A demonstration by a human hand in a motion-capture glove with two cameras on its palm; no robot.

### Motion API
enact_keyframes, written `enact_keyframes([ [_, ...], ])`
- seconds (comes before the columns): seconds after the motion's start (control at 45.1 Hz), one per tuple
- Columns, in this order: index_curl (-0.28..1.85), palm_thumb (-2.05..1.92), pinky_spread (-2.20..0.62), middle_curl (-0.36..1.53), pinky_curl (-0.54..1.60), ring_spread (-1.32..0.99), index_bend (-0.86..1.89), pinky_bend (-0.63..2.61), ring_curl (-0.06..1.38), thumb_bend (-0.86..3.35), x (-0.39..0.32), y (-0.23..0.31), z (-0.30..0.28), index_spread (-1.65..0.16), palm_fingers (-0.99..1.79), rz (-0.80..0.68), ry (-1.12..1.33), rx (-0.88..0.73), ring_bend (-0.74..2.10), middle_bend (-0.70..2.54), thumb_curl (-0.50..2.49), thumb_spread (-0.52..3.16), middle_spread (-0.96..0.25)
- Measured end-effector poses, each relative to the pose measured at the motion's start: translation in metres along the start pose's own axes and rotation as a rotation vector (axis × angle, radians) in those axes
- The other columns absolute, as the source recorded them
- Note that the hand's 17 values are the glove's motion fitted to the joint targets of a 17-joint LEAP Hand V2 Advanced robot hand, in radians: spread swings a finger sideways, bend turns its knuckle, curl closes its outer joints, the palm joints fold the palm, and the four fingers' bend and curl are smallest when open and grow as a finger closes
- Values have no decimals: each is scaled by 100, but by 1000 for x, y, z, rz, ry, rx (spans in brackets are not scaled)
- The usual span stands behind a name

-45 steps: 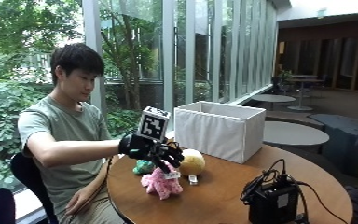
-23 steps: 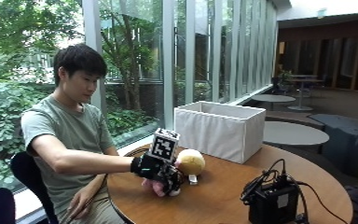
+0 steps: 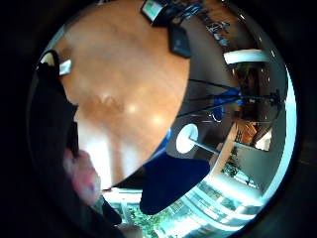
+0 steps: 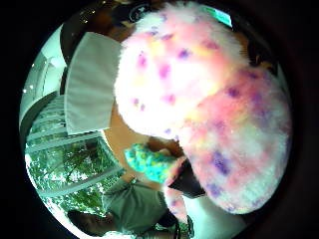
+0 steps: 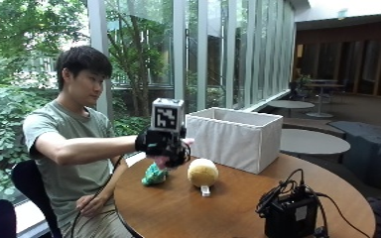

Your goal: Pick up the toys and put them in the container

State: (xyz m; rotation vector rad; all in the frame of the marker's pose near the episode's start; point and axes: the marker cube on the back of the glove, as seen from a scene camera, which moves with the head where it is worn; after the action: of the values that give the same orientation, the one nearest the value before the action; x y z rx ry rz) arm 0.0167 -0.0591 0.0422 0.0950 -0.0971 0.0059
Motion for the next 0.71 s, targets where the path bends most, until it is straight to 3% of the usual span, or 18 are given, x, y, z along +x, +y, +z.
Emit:
enact_keyframes([
  [0.022,13,16,-25,96,7,-24,113,183,52,58,0,1,-13,-14,69,3,-14,14,151,103,81,38,-11],
  [0.066,11,19,-26,102,10,-25,119,179,52,56,-1,3,-39,-4,68,8,-49,39,150,104,68,39,17],
  [0.133,13,16,-26,112,12,-21,140,196,45,54,-19,13,-74,-6,57,-96,-1,97,165,121,65,39,-10],
  [0.199,13,8,-27,132,15,-23,154,197,40,61,-43,24,-107,-8,53,-268,66,173,169,111,89,41,2],
  [0.244,11,26,-28,153,17,-24,148,183,35,22,-60,26,-127,-9,60,-279,64,225,169,85,124,44,-5],
  [0.266,13,17,-29,152,22,-25,126,167,39,38,-71,27,-137,-7,64,-280,58,253,160,89,123,46,-30],
  [0.288,15,7,-29,135,26,-24,113,173,44,56,-84,27,-147,-9,57,-283,48,286,165,119,116,41,10],
  [0.31,15,1,-30,153,23,-25,87,150,37,69,-99,27,-158,-10,77,-287,34,322,152,84,82,19,13],
  [0.354,11,23,-31,106,29,-27,98,148,31,43,-129,25,-177,-11,77,-287,-2,391,145,106,73,17,0],
  [0.399,25,24,-39,93,35,-27,123,160,32,32,-153,21,-190,-12,56,-256,-31,447,173,132,99,22,-3],
  [0.443,13,20,-50,104,48,-29,131,114,19,40,-180,16,-200,-12,70,-220,-71,491,174,117,101,26,-5],
  [0.554,11,23,-39,32,34,-28,127,196,25,33,-252,11,-208,-15,56,-436,-84,570,165,192,114,17,0],
  [0.576,12,12,-37,55,34,-23,123,190,26,52,-264,8,-208,-5,59,-453,-69,576,163,171,108,13,-1],
  [0.598,16,37,-36,29,33,-22,135,196,29,18,-276,5,-208,-6,48,-440,-58,576,168,200,94,5,8],
  [0.643,17,36,-34,13,34,-24,141,192,27,15,-300,-4,-208,-7,44,-360,-54,568,171,227,99,12,-12],
  [0.665,14,40,-33,4,34,-24,140,186,23,4,-312,-9,-207,-8,48,-322,-56,561,174,224,116,6,2],
  [0.687,-20,68,-61,1,12,6,100,153,22,-45,-325,-15,-206,-9,94,-301,-55,554,134,179,153,41,-29],
  [0.709,3,36,-58,-1,18,2,97,154,32,1,-336,-21,-205,-18,82,-296,-48,548,135,214,148,14,-22],
])
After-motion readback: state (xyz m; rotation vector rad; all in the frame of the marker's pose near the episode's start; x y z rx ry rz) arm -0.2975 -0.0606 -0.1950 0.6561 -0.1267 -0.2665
